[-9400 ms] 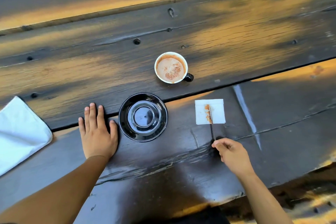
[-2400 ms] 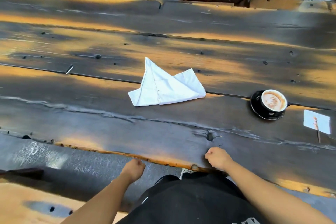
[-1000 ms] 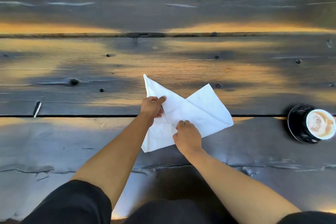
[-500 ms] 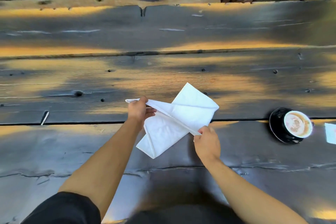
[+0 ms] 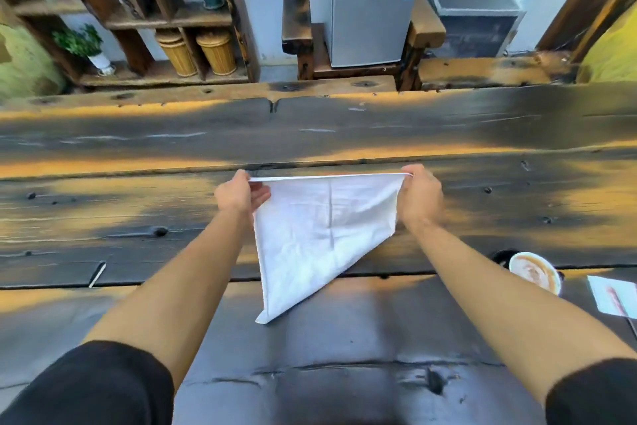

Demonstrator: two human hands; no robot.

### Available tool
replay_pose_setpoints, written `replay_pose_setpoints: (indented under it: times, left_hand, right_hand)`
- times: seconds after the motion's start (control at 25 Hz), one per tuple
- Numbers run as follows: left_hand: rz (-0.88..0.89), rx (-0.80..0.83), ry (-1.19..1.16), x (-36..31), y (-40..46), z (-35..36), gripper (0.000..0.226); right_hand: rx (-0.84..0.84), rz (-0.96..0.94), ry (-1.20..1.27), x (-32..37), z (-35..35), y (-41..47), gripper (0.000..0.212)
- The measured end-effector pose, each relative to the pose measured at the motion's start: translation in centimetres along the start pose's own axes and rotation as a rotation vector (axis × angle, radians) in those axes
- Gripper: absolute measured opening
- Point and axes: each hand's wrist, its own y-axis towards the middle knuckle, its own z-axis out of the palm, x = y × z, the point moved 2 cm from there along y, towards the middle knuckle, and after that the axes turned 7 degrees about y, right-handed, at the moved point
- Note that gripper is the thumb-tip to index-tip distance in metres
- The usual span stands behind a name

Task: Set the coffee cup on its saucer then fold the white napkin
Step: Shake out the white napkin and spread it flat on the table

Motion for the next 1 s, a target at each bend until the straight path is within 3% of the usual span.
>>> replay_pose_setpoints:
  times: [0.2, 0.28, 0.4, 0.52, 0.64, 0.8, 1.0]
  left_hand:
    - [0.239, 0.047, 0.019, -12.0, -1.8, 2.7, 0.019]
    - [0.341, -0.019, 0.095, -14.7, -3.0, 2.3, 0.025]
    - [0.45, -0.174, 0.2, -15.2, -5.0, 0.2, 0.037]
    - [0.425, -0.237, 0.267, -11.6, -6.5, -3.0, 0.039]
    - [0.306, -0.186, 0.36, -4.8, -6.4, -6.4, 0.04]
    - [0.035, -0.104, 0.558, 5.9, -5.9, -11.1, 0.032]
    - [-0.262, 0.014, 0.56, 17.5, -7.5, -15.9, 0.022]
  right_hand:
    - [-0.24, -0.164, 0.026, 7.5, -4.9, 7.4, 0.035]
    - [-0.316, -0.264, 0.083, 9.5, -6.6, 8.4, 0.033]
    - [-0.265, -0.42, 0.24, 10.1, -8.3, 7.0, 0.024]
    - [-0.086, -0.39, 0.444, 7.4, -8.4, 3.8, 0.012]
    - [0.113, -0.245, 0.555, 2.3, -6.7, -0.2, 0.01]
    - [0.24, -0.056, 0.507, -6.4, -4.0, -6.7, 0.017]
    - [0.331, 0.177, 0.362, -17.0, -1.9, -15.2, 0.012]
